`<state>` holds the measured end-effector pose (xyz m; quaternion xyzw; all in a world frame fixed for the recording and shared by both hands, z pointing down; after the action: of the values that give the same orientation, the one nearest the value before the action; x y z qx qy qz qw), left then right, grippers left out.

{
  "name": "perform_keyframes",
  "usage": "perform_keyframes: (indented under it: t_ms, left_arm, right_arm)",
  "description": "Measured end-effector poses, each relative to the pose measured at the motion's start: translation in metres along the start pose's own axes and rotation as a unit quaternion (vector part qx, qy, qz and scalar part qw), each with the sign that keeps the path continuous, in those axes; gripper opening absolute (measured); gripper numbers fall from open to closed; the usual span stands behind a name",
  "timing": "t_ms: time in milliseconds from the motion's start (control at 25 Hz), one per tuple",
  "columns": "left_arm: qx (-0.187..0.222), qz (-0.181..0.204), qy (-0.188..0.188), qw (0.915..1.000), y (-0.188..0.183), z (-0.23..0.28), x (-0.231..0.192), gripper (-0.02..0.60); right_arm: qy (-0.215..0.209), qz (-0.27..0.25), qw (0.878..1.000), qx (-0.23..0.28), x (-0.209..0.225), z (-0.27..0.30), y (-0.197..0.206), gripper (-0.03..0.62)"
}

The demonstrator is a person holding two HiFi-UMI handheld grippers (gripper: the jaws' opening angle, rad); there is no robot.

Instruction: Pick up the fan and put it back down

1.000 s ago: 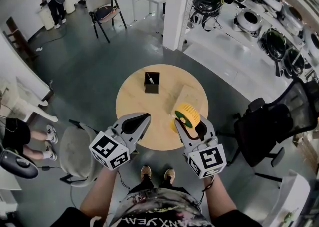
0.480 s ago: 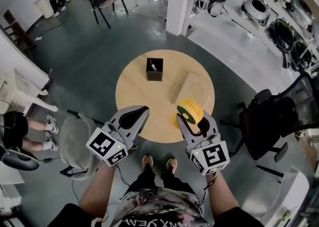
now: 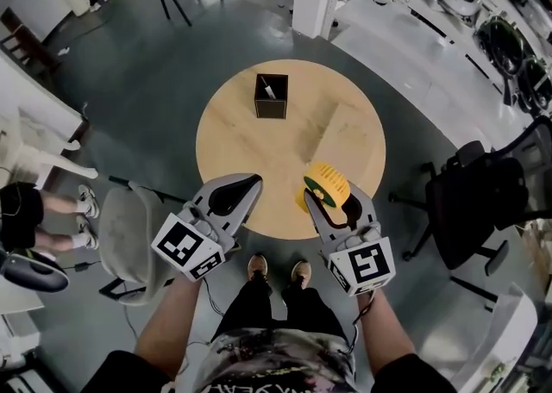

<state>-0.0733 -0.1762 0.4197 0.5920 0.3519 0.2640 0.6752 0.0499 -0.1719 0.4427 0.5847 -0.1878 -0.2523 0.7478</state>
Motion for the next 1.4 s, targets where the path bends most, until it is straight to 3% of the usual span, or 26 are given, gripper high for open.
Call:
perform_keyframes:
  t_ms: [840, 1400]
  left_arm:
    - [-0.012, -0.002, 0.005, 0.9999, 0.137, 0.014, -0.019, 0.015]
    - [-0.018, -0.009, 0.013, 0.9997, 0.162, 0.016, -0.025, 0.017]
  right_arm:
    - [0.013, 0.011, 1.0, -0.01, 0.009, 0.048, 0.147, 0.181]
    - [0.028, 0.025, 0.999, -0.02, 0.01, 0.053, 0.184, 0.182]
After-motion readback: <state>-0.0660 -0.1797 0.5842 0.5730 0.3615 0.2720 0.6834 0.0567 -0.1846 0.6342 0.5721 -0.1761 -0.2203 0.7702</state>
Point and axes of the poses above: the fingertips, and each gripper's own axes: z forward along the fingers, x to its right, y out of its underside, the point moved 2 cm from there along -z, backward along the fingers, and after that the axes turned 4 degrees about y, right-handed, at the moved point
